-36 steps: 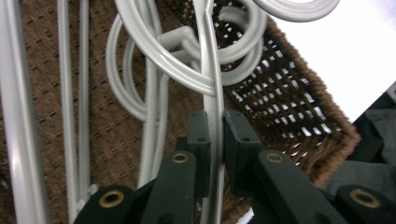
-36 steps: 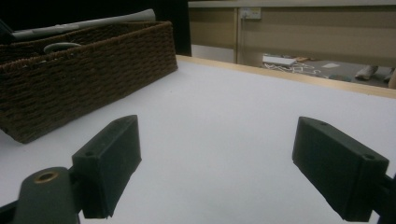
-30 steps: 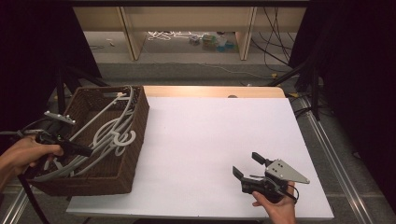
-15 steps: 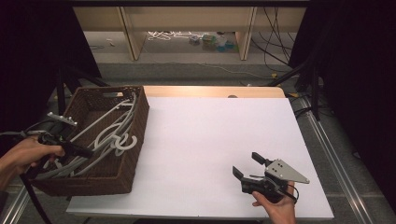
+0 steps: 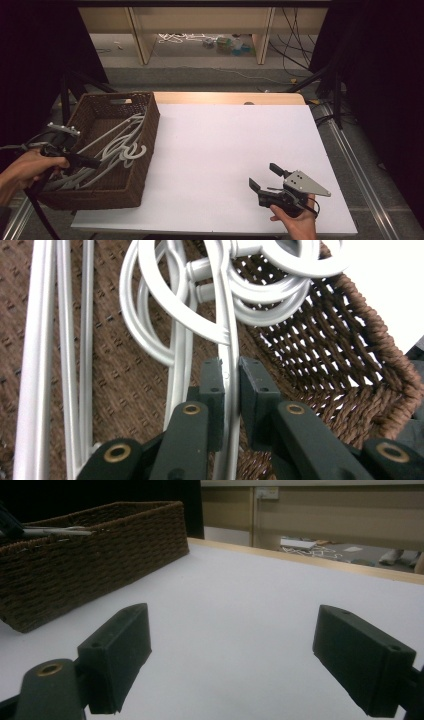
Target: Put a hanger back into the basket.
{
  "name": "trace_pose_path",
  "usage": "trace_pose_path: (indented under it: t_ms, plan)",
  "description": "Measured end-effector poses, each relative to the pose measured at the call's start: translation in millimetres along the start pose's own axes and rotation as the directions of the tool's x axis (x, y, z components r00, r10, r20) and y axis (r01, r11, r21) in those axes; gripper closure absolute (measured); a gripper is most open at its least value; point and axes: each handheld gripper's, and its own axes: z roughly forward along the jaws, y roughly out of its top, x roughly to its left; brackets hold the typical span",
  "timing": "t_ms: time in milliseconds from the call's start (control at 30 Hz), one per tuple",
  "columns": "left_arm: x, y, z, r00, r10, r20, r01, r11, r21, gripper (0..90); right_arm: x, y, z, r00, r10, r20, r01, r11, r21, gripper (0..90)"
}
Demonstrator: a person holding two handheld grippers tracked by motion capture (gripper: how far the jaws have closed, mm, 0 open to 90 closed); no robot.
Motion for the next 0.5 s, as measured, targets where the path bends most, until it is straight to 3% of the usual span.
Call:
trace_pose_path:
  t_ms: [100, 167, 200, 233, 333, 500]
  plan:
    - [-3.0, 2.7, 5.2, 0.9982, -0.059, 0.002, 0.059, 0.9963, -0.062, 81.0, -0.2, 0.1, -0.3, 1.0000, 0.001, 0.000, -0.001, 1.000, 0.006, 16.4]
    - [-1.1, 3.8, 6.7, 0.9988, -0.048, 0.003, 0.048, 0.9972, -0.057, 80.9, 0.2, 0.0, -0.1, 1.0000, 0.003, -0.002, -0.003, 1.000, 0.002, 16.4]
    - [1.7, 3.3, 6.9, 0.9995, -0.031, 0.002, 0.031, 0.9988, -0.037, 80.9, 0.3, -0.1, 0.1, 1.0000, 0.004, -0.003, -0.004, 1.000, -0.002, 16.4]
    - [5.8, 2.6, 5.4, 0.9999, 0.006, -0.010, -0.006, 0.9999, 0.012, 80.9, 0.1, 0.1, -0.2, 1.0000, 0.002, -0.001, -0.002, 1.000, 0.004, 16.4]
    - [7.9, -1.1, 10.2, 0.9999, -0.016, -0.005, 0.016, 0.9999, 0.006, 80.8, -0.5, 0.0, -0.3, 0.9999, -0.006, 0.011, 0.007, 1.000, -0.006, 16.4]
    - [10.1, -1.2, 11.6, 0.9998, -0.020, -0.006, 0.020, 0.9998, 0.009, 80.6, -0.1, 0.0, -0.3, 1.0000, -0.005, 0.008, 0.005, 1.000, -0.003, 16.3]
